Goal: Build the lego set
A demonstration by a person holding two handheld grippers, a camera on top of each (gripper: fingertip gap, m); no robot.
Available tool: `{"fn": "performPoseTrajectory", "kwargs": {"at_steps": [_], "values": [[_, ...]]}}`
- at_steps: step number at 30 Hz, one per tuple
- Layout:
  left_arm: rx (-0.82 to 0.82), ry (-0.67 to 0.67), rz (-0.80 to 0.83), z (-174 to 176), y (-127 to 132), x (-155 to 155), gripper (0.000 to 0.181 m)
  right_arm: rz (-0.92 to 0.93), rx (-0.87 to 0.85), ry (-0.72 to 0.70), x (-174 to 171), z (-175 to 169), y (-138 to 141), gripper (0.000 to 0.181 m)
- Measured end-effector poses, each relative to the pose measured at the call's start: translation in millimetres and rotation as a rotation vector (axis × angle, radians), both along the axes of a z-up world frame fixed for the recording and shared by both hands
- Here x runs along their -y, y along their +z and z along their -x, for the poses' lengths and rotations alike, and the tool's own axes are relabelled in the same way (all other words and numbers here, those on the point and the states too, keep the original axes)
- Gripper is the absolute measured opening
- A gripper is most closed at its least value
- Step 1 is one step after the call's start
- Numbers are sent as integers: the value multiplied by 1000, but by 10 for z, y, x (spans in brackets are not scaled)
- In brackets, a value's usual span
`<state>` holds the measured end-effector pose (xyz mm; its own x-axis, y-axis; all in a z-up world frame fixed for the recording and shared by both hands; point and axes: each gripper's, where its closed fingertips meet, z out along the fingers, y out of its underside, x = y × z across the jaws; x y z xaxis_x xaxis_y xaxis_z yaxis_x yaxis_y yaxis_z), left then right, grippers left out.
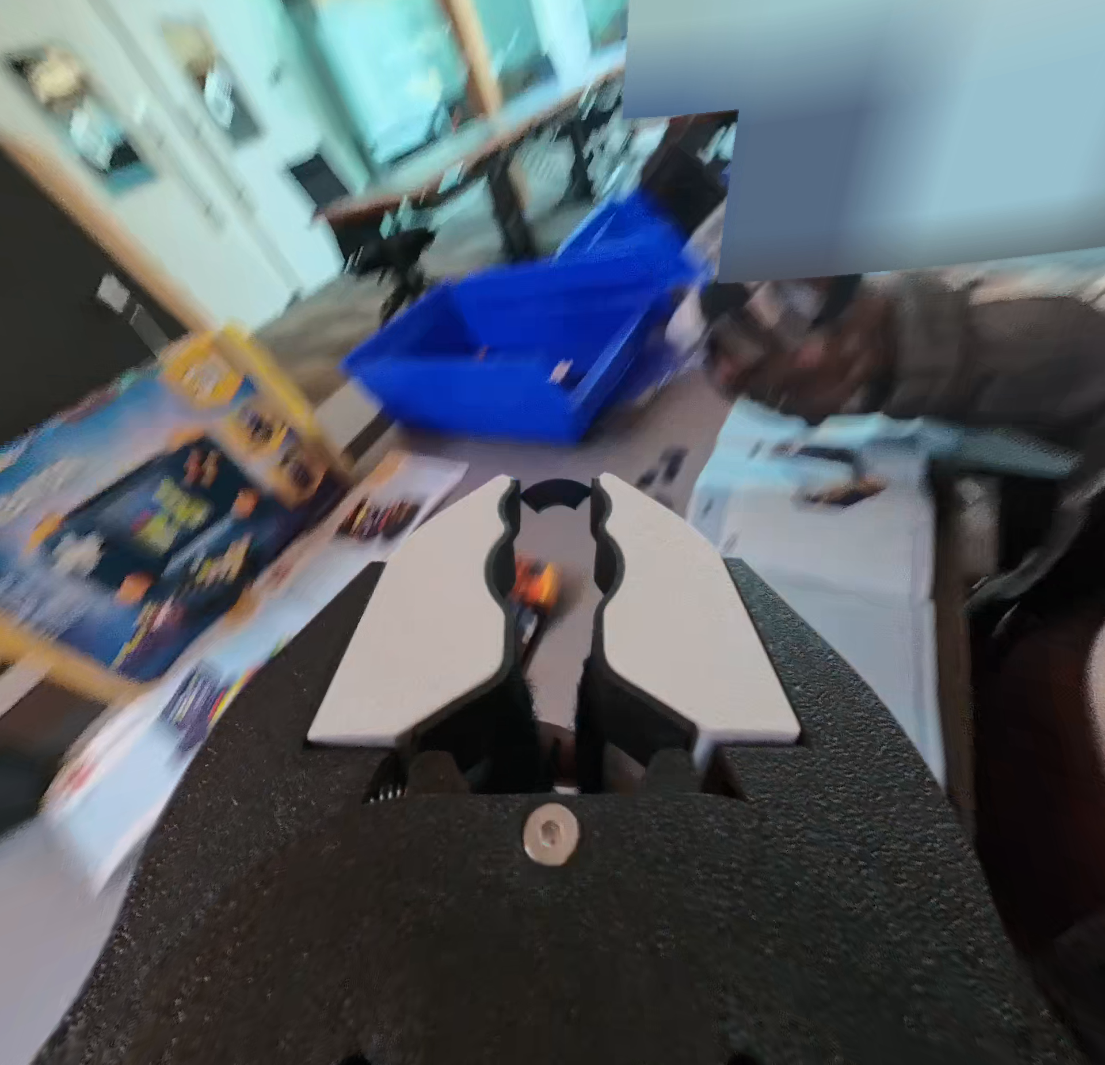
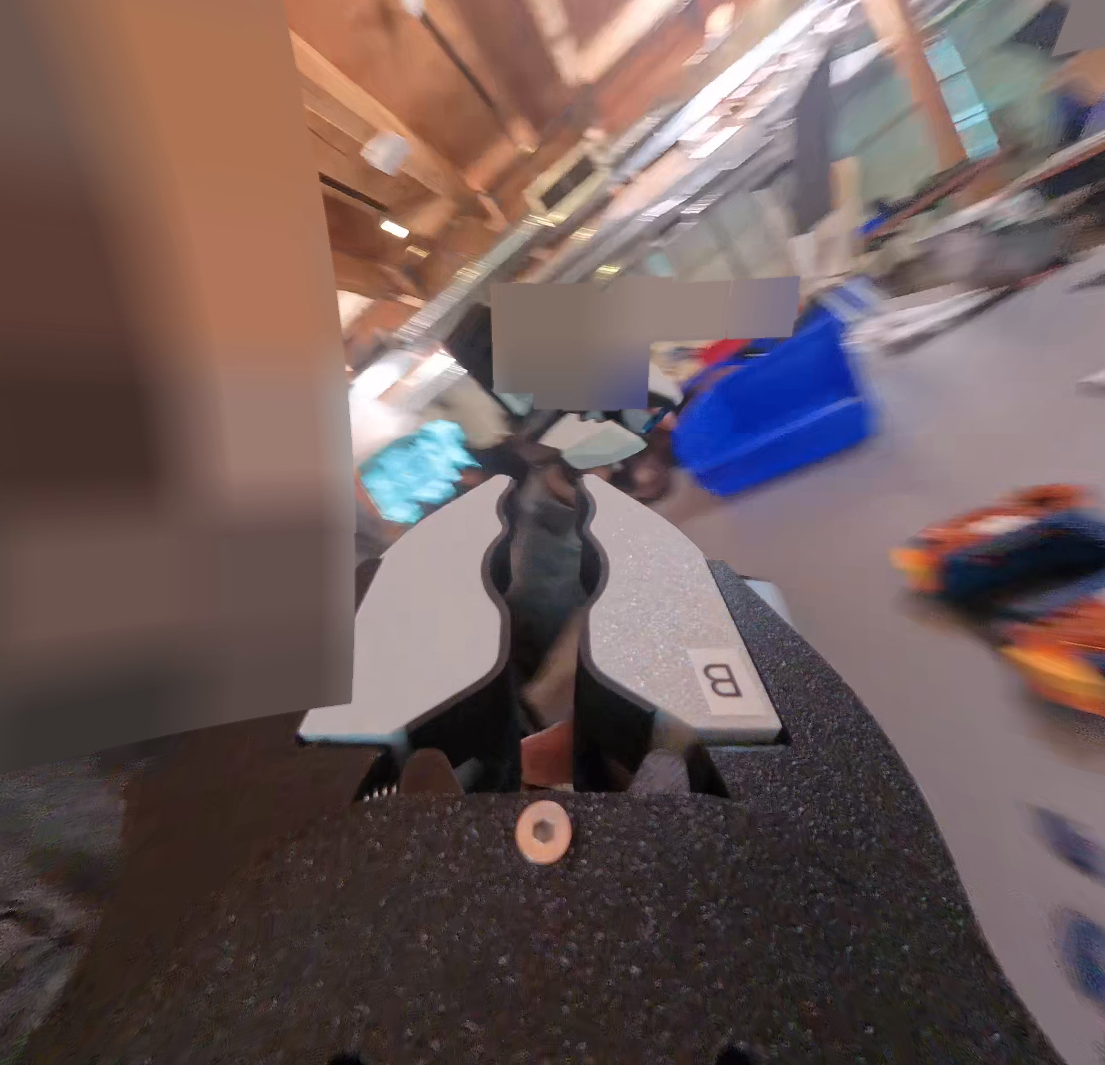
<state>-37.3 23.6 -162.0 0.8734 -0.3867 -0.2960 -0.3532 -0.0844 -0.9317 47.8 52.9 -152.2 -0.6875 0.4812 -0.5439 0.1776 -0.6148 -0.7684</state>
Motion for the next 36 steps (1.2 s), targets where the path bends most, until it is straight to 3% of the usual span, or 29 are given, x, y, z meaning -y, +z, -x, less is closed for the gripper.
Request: {"fn": "performPoseTrajectory", "kwargs": {"at_steps": [3,5,8,13,23,30,36], "values": [[-54,197,227,511,-499,126,22,-274,35,-261,-367,-20,-185,19],[-60,278,352,732,-819,201,22,-391,27,-351,-523,-79,-252,19],[-80,335,469,910,-1143,233,22,-503,9,-410,-634,-140,-335,19],[-49,354,573,1045,-1412,147,22,-609,-74,-436,-671,-171,-513,19],[-39,363,668,1149,-1615,74,22,-454,-230,-618,-1040,-355,-270,20],[-38,354,696,1131,-1681,62,23,-397,-257,-717,-1208,-433,-202,45],[-6,341,705,1097,-1657,63,32,-372,-258,-734,-1250,-440,-192,48]]}}
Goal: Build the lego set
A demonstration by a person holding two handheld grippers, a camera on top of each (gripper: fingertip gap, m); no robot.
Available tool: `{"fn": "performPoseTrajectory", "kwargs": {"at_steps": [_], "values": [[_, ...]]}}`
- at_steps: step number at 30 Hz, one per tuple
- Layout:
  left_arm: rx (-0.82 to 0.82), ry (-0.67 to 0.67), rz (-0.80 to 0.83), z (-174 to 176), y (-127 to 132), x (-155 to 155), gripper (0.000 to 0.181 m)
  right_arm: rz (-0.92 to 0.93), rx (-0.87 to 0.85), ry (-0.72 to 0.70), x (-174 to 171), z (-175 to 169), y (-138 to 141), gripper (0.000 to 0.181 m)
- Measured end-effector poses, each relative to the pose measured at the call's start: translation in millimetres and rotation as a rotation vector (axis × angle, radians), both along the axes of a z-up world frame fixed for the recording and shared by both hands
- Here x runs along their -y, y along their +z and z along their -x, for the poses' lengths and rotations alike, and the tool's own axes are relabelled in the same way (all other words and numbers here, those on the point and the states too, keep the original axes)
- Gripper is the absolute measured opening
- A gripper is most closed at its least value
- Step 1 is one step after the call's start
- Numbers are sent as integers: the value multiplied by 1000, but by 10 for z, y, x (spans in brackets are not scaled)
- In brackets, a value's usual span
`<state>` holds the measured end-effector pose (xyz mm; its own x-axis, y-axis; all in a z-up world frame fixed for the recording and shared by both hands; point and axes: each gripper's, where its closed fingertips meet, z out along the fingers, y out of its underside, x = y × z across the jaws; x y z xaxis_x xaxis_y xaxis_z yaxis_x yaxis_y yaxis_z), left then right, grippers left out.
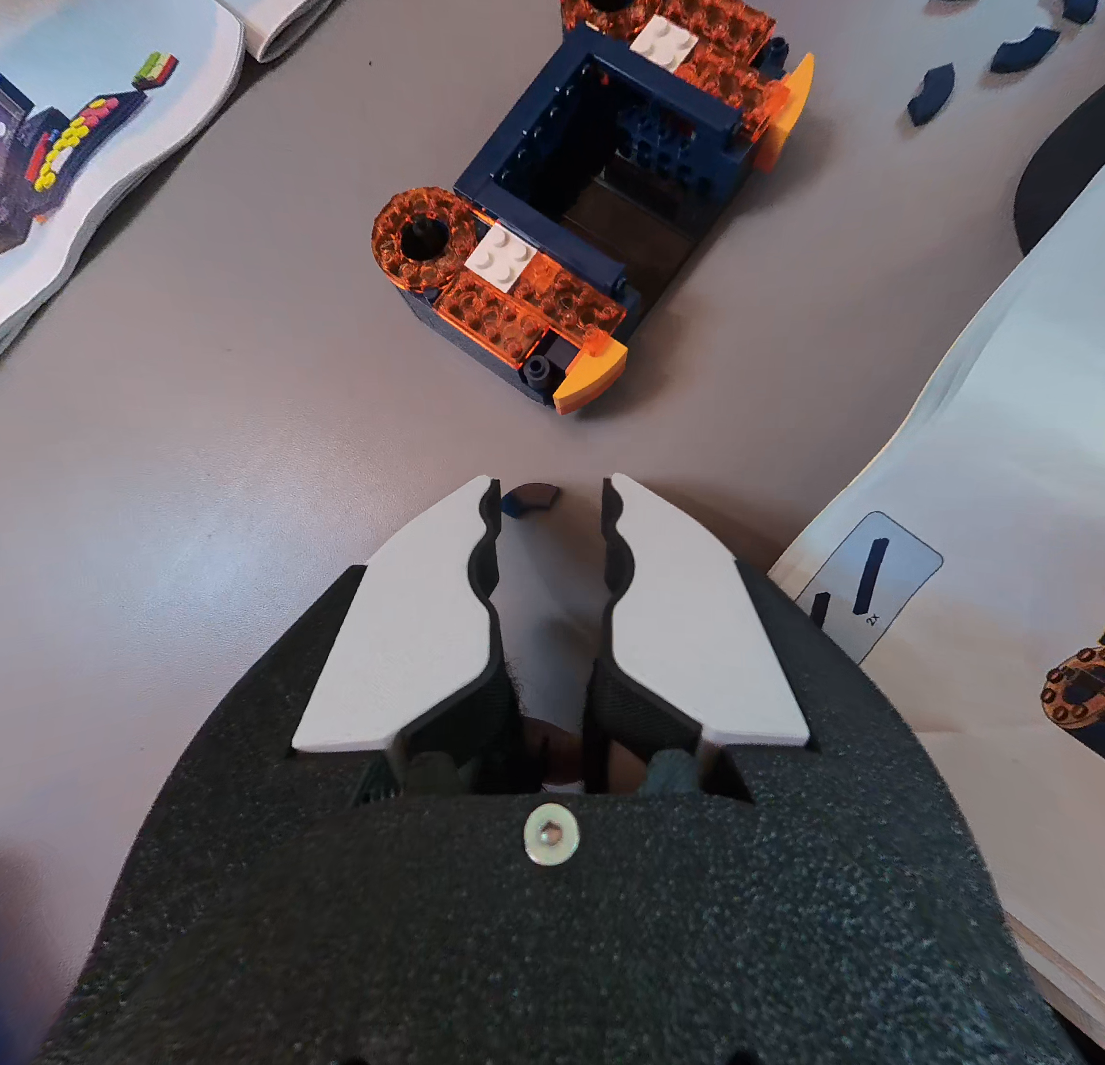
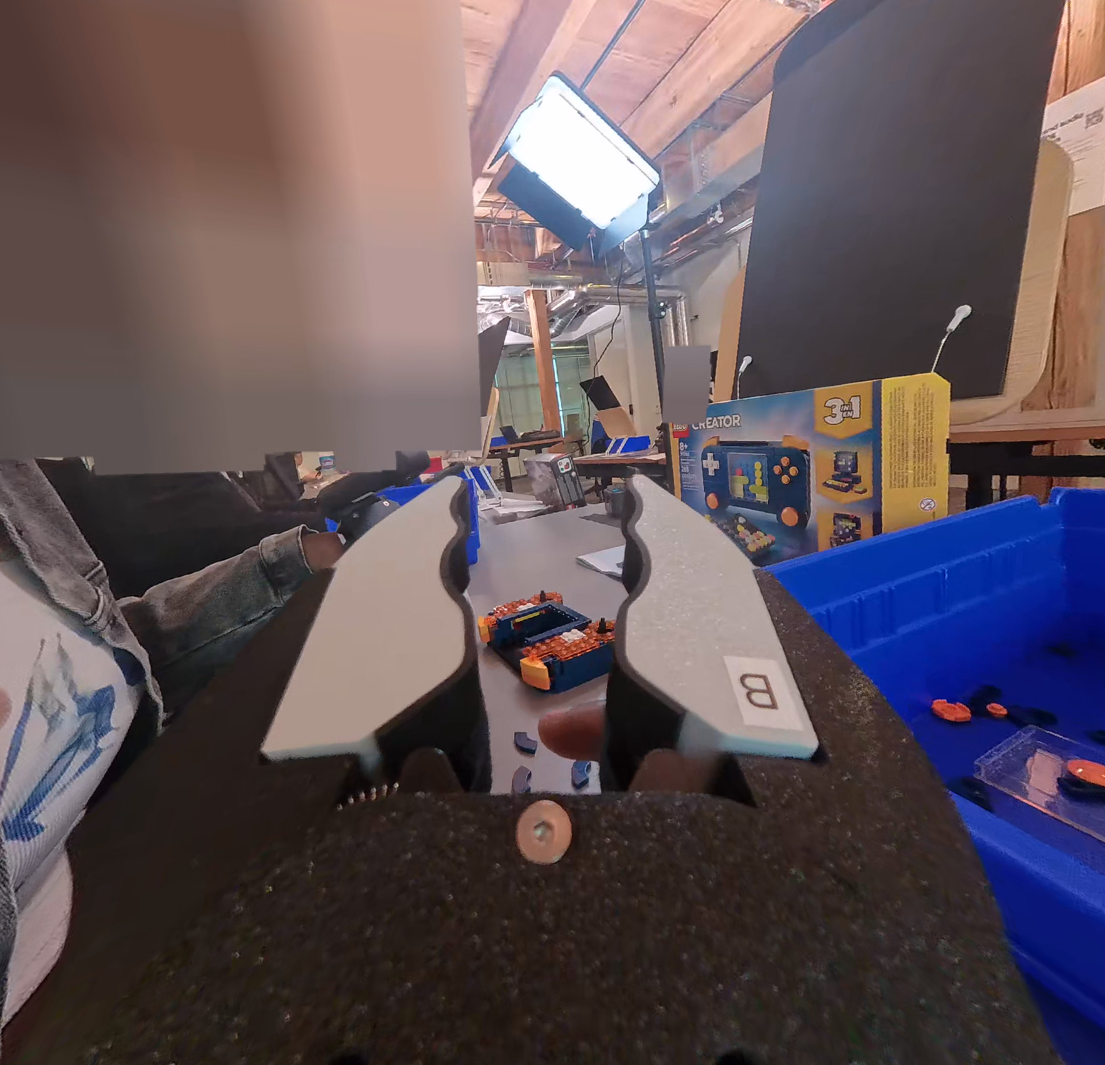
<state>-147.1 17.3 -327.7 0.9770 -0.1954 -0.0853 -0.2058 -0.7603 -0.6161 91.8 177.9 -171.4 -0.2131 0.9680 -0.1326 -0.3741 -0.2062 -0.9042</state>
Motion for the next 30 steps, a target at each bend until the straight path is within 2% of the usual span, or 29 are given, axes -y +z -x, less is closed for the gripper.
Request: {"fn": "performPoseTrajectory", "kwargs": {"at_steps": [4,8,13,16,19,24,30], "values": [[31,10,-42,-14,99,-19,42,12,-41,-31,-50,-57,54,49],[101,28,-191,2,333,-107,64,43,-98,-73,-135,-125,114,54],[367,-82,-343,-112,636,-174,102,35,-181,-148,-203,-194,199,74],[465,-90,-423,9,760,-252,122,42,-242,-218,-280,-274,259,84],[501,-49,-460,263,702,-396,125,96,-275,-299,-439,-363,270,86],[638,-61,-294,373,377,-584,124,204,-348,-296,-561,-500,299,87],[674,-195,-157,91,231,-545,108,212,-351,-302,-583,-509,296,87]]}}
